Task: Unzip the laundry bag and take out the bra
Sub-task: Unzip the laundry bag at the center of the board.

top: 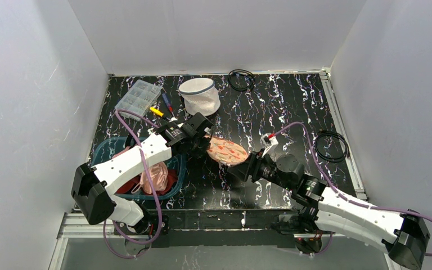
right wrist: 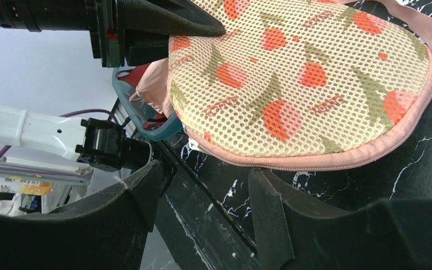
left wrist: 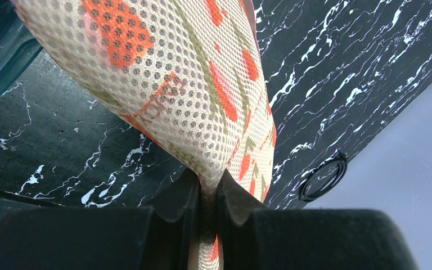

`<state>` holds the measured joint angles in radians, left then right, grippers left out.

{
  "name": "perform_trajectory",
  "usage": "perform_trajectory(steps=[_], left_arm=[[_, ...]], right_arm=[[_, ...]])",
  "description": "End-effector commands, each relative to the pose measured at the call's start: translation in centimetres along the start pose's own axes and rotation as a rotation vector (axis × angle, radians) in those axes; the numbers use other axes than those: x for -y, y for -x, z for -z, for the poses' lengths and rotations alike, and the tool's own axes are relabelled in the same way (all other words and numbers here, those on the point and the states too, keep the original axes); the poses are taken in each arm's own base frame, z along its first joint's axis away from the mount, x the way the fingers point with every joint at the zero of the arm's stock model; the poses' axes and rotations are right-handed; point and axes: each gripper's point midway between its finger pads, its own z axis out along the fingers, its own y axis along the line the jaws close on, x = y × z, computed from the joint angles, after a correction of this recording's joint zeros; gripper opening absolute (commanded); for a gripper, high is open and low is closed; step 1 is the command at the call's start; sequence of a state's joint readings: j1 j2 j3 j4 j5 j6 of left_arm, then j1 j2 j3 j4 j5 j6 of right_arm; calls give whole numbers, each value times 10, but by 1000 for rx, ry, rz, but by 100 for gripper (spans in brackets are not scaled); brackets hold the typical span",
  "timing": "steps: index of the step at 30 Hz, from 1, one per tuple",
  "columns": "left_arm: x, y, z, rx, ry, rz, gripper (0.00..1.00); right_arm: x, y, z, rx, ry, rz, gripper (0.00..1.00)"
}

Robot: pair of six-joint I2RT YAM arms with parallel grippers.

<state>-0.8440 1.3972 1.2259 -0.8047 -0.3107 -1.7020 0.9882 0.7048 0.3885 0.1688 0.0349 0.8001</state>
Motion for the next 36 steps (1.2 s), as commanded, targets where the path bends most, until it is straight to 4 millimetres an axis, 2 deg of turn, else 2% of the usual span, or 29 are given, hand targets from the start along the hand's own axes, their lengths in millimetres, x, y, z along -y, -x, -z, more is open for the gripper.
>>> perform_trajectory(steps=[1,8,15,21,27,36], left_arm=[[3,9,8,27,-1,30,0],[4,11,10,32,-6,44,0],[12,20,20,61,-49,107,0],[7,33,26,104,-81,194,0],[8,36,30,105,-99,236,0],[6,28,26,69,-88,246,0]], right_arm=[[-12,20,-4,97,36,-7,64],[-17,21,-6,115,74,-25,61],[-18,20,1,141,106,-56,66],[-33,18,2,126,178,-66,67],[-35,15,-2,127,175,-62,75],[-20,41,-4,267,88,-73,73]])
